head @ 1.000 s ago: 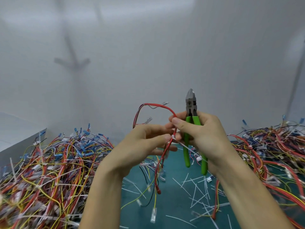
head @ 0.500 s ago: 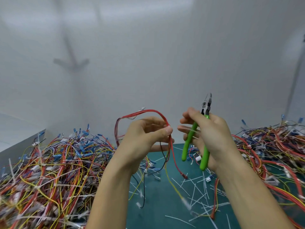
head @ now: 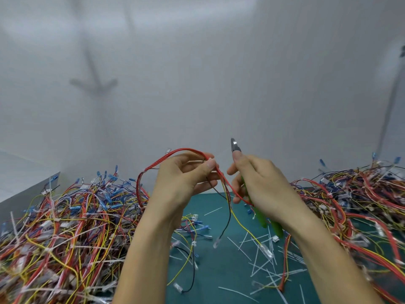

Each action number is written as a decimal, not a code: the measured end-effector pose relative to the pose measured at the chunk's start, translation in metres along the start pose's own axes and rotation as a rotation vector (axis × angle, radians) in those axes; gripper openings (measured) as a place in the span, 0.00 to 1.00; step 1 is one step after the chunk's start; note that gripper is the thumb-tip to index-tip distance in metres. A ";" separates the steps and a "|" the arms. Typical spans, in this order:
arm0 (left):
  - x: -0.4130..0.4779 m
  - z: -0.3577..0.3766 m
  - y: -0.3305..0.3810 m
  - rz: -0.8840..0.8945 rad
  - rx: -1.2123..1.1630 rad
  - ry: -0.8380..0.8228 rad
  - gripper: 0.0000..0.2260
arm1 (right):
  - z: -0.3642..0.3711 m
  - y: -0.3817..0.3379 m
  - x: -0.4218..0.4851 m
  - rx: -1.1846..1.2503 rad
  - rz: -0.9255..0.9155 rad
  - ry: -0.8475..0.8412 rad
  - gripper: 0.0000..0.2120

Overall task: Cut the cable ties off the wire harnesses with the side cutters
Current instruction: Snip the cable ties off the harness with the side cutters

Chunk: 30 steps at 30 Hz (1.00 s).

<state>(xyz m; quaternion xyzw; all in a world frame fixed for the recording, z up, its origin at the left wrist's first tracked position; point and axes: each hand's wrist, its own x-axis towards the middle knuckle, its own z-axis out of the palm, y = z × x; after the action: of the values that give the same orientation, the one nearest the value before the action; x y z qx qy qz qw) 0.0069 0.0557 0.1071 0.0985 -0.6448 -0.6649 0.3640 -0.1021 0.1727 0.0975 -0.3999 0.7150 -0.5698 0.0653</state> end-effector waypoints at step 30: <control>-0.001 -0.017 0.003 0.002 0.214 -0.035 0.03 | 0.001 0.008 -0.002 -0.260 -0.117 -0.229 0.23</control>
<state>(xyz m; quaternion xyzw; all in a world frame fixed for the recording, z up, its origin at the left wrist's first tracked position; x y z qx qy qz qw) 0.0188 0.0438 0.1066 0.1244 -0.7184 -0.5935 0.3408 -0.1040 0.1733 0.0893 -0.5079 0.7460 -0.4264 0.0608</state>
